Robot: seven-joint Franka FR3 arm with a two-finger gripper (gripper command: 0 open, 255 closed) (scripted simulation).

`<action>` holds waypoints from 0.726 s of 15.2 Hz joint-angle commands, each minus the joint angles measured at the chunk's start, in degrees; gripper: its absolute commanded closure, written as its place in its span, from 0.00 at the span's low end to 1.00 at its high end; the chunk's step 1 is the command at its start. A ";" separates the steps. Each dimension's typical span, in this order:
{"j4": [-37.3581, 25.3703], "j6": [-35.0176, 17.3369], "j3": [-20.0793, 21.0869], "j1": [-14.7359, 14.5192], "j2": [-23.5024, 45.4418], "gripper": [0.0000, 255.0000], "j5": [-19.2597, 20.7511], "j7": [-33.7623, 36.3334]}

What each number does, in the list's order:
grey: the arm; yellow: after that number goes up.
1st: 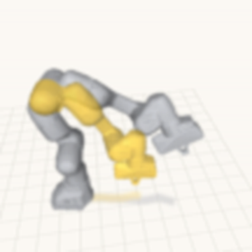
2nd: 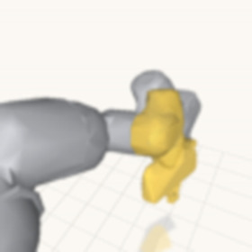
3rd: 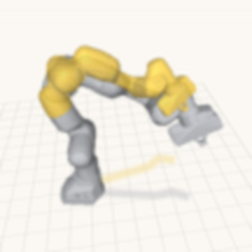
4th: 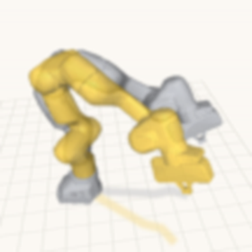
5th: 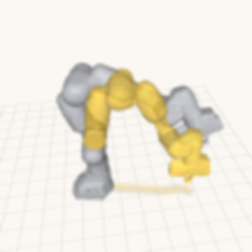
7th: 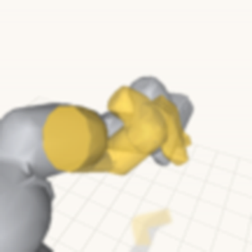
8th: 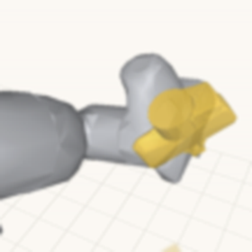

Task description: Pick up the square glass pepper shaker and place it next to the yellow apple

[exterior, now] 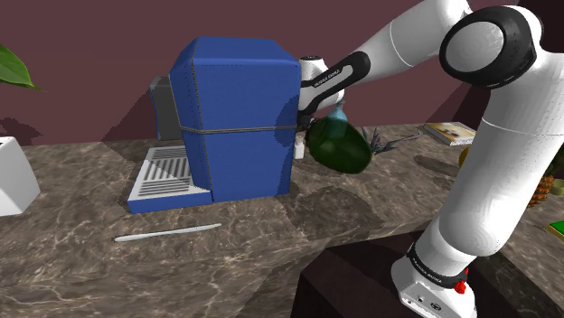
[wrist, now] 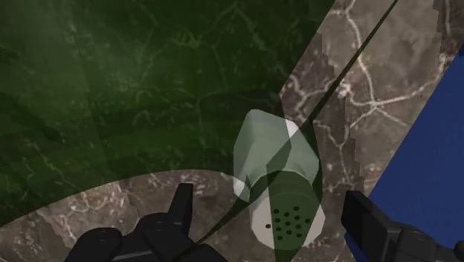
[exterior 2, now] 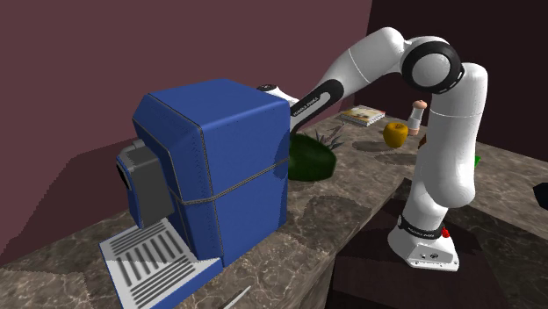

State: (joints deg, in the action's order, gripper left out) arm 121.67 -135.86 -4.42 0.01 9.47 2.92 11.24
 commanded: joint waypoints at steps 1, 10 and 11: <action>0.02 0.01 0.00 0.01 0.04 0.00 -0.01 0.00; 0.14 -0.02 0.01 -0.02 -0.04 1.00 0.01 0.05; 0.15 -0.03 0.00 -0.01 -0.05 1.00 0.01 0.05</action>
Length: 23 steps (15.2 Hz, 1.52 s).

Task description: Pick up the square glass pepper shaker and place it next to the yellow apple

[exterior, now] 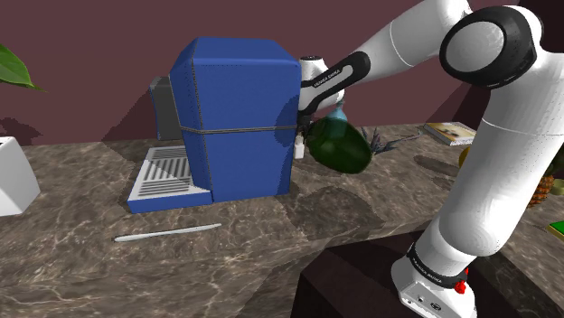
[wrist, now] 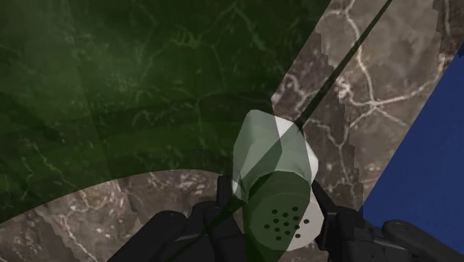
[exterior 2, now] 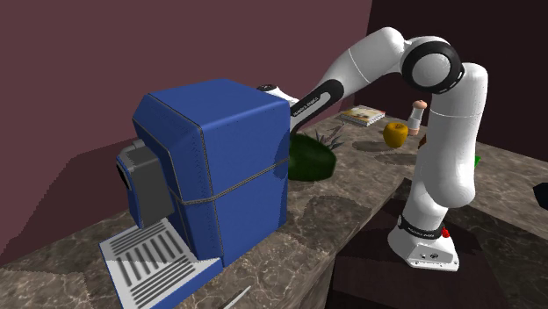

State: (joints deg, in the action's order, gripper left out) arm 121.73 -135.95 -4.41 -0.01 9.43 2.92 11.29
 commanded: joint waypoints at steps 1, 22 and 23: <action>-0.05 0.10 -0.01 0.03 0.09 1.00 -0.01 -0.05; -8.11 15.29 0.07 -0.11 -7.06 1.00 0.09 -0.49; -8.63 16.03 0.08 -0.11 -7.27 1.00 0.08 -0.51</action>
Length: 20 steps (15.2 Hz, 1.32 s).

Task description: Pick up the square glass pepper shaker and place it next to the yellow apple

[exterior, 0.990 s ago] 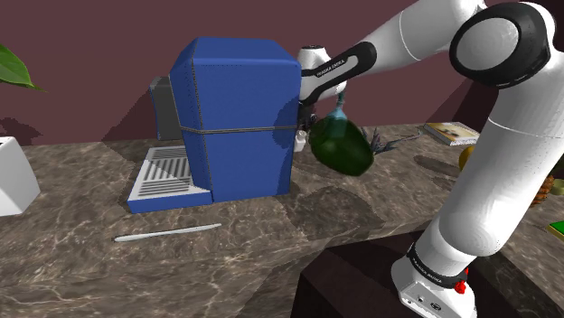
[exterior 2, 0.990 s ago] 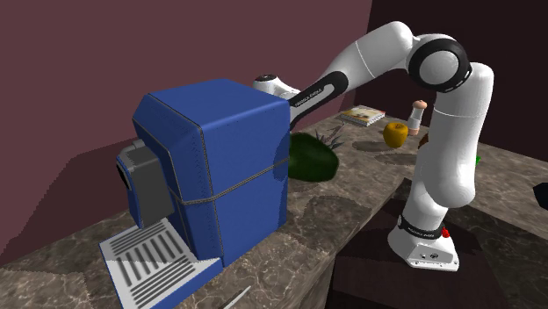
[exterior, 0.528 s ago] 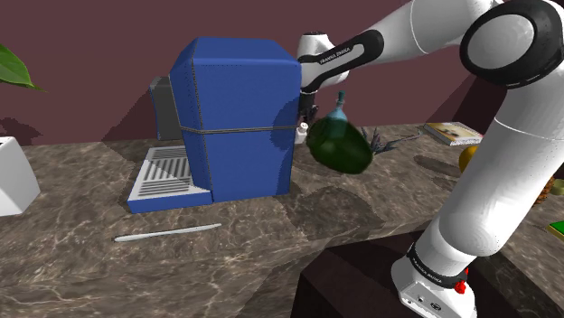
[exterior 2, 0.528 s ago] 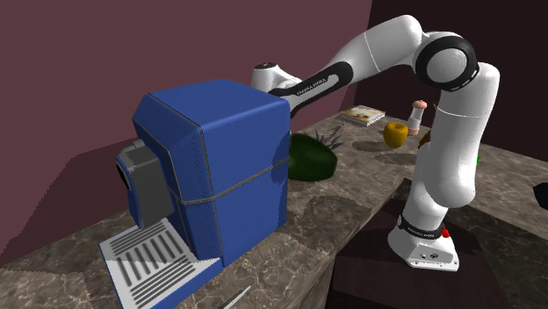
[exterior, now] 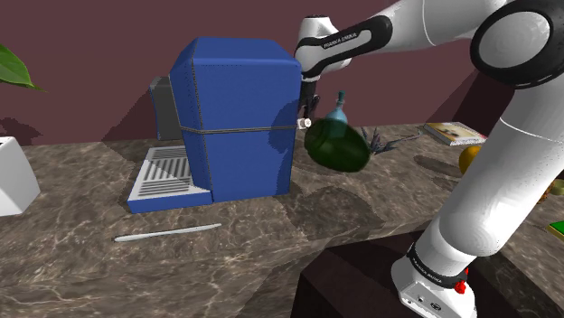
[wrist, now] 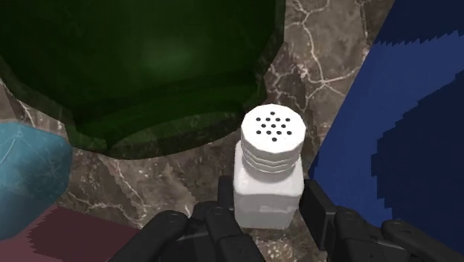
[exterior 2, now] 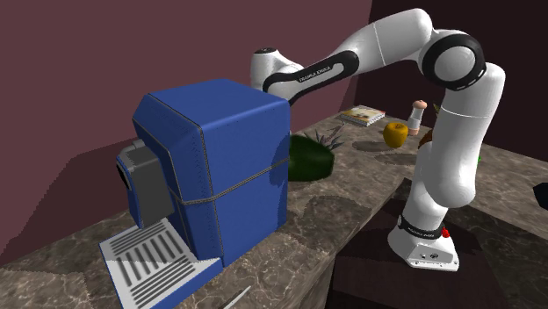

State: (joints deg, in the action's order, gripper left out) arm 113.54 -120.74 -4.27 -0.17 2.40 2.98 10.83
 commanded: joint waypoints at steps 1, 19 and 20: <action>-0.98 1.56 -0.05 0.04 -0.45 1.00 0.02 -0.07; -4.80 11.28 -1.50 1.46 -6.51 1.00 0.14 -3.40; -3.22 11.03 -2.04 1.96 -7.91 1.00 0.26 -4.39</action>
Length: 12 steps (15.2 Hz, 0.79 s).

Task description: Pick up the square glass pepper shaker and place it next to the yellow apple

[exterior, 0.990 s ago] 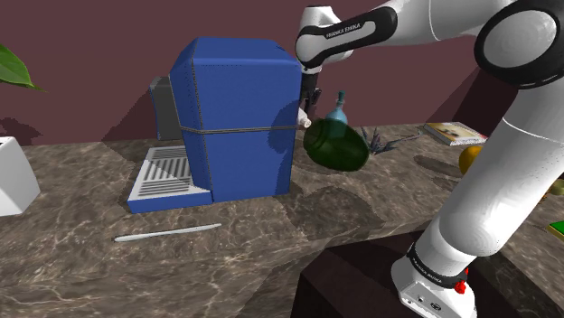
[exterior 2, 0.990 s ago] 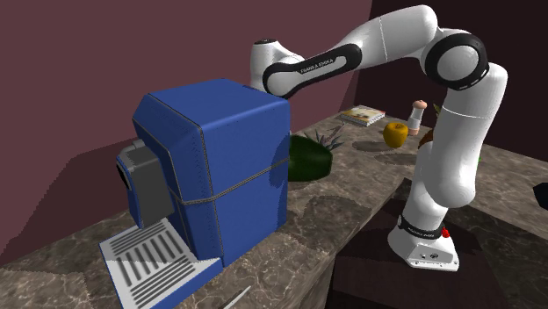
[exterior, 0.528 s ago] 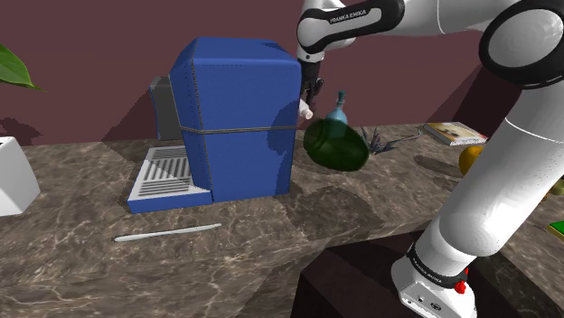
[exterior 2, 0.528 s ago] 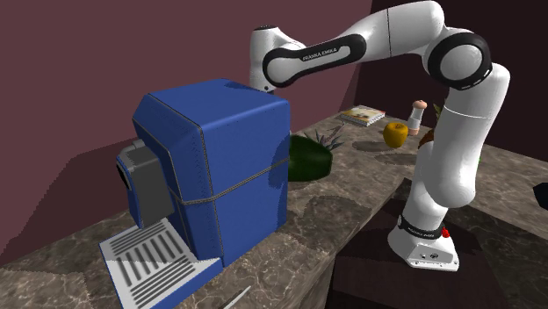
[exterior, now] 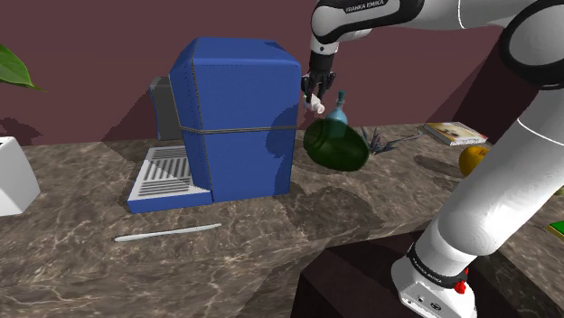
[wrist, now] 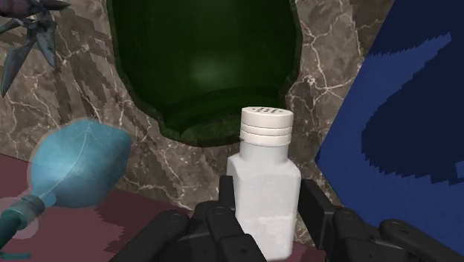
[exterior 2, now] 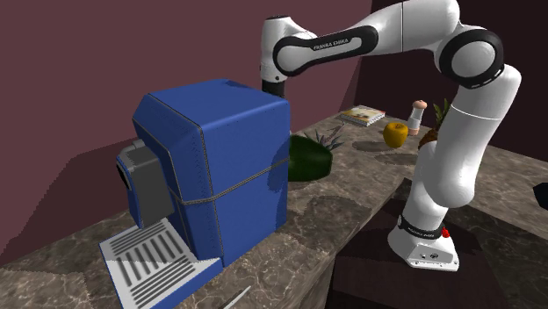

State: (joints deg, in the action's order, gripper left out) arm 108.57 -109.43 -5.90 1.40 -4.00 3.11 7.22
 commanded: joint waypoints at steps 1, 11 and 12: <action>3.26 -0.49 -0.99 0.90 -2.86 1.00 0.26 -1.79; 14.52 -1.14 -7.78 6.14 -14.24 1.00 2.82 -12.55; 15.28 -1.09 -8.56 6.70 -15.14 1.00 3.18 -13.70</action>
State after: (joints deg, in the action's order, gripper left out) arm 122.72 -110.46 -13.67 7.51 -17.96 5.89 -5.24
